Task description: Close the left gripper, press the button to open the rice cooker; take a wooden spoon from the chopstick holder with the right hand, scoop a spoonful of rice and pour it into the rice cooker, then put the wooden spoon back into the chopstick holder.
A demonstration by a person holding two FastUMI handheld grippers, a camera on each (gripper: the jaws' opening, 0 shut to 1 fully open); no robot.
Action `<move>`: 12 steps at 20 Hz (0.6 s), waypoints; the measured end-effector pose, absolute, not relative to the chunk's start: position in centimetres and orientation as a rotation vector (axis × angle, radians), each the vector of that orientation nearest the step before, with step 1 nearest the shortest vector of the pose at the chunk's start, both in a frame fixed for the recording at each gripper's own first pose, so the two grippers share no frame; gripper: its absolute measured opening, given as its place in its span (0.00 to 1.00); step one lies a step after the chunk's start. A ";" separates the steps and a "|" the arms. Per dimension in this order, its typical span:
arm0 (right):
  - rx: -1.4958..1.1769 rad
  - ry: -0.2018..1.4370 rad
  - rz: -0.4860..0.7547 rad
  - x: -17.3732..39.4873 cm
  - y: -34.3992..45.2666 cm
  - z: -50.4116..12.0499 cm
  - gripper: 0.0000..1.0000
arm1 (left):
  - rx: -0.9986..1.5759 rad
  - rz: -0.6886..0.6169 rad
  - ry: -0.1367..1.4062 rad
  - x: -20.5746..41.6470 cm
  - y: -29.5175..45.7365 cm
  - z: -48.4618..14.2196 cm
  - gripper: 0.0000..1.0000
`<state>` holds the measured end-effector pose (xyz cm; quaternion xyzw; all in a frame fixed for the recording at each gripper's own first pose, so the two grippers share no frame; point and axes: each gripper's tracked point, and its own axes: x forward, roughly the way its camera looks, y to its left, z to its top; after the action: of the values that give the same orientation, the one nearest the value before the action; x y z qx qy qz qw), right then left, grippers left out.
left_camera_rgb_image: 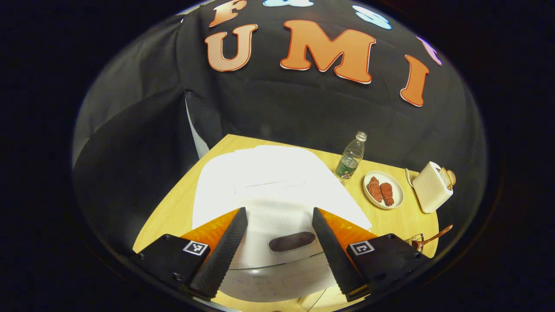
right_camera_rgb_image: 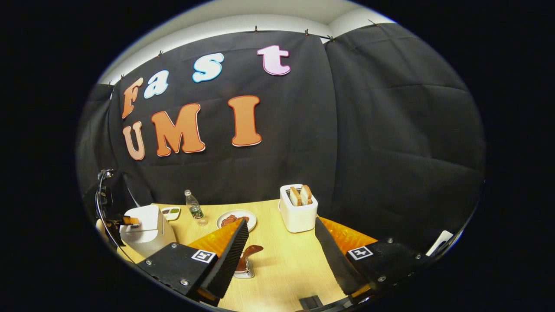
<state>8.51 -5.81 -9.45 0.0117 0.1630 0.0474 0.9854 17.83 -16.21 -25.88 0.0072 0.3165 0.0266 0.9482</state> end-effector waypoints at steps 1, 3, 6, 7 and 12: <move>0.021 0.334 0.098 8.4 -5.8 -9.7 1.00 | 0.029 0.057 0.625 17.9 -16.1 -25.6 1.00; 0.021 0.342 0.100 8.5 -5.7 -10.0 0.95 | 0.061 0.063 0.631 17.4 -16.1 -26.5 1.00; 0.051 0.364 0.121 8.2 -5.1 -10.5 0.95 | 0.044 0.066 0.642 17.4 -16.1 -26.5 1.00; 0.059 0.366 0.127 8.2 -4.9 -10.6 0.95 | 0.048 0.059 0.643 17.4 -16.1 -26.4 1.00; 0.058 0.370 0.128 8.1 -5.3 -10.7 0.95 | 0.095 -0.016 0.625 18.0 -17.7 -26.9 1.00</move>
<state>8.09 -5.34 -10.67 0.0287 0.1838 0.0637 0.9805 18.01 -17.72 -26.92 0.0467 0.3073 -0.0079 0.9504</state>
